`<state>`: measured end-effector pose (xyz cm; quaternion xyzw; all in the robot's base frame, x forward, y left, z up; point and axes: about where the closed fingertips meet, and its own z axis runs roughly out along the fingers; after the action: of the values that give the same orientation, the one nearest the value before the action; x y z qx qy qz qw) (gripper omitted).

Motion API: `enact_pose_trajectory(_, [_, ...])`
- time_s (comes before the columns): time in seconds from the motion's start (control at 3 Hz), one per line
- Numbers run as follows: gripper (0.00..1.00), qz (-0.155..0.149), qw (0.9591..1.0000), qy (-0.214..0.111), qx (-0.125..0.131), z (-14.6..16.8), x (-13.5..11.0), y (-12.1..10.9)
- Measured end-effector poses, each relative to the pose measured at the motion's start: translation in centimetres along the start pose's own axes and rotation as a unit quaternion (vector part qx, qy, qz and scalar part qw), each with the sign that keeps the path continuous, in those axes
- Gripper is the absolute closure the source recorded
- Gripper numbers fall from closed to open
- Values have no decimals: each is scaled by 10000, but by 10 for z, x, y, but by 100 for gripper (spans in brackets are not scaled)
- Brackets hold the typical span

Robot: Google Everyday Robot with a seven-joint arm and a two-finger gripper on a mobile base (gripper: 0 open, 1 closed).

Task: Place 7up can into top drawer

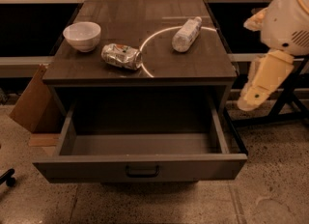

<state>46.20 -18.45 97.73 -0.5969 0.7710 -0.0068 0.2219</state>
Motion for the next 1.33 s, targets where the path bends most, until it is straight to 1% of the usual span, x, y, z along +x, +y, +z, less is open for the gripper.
enact_pose_trajectory(0.33, [0, 56, 9989, -452, -120, 23, -23, -8])
enact_pose_trajectory(0.67, [0, 184, 9960, -832, -260, 47, -46, -17])
enact_pose_trajectory(1.0, [0, 341, 9925, -1119, -353, 74, -70, -32])
enact_pose_trajectory(1.33, [0, 341, 9925, -1119, -353, 74, -70, -32])
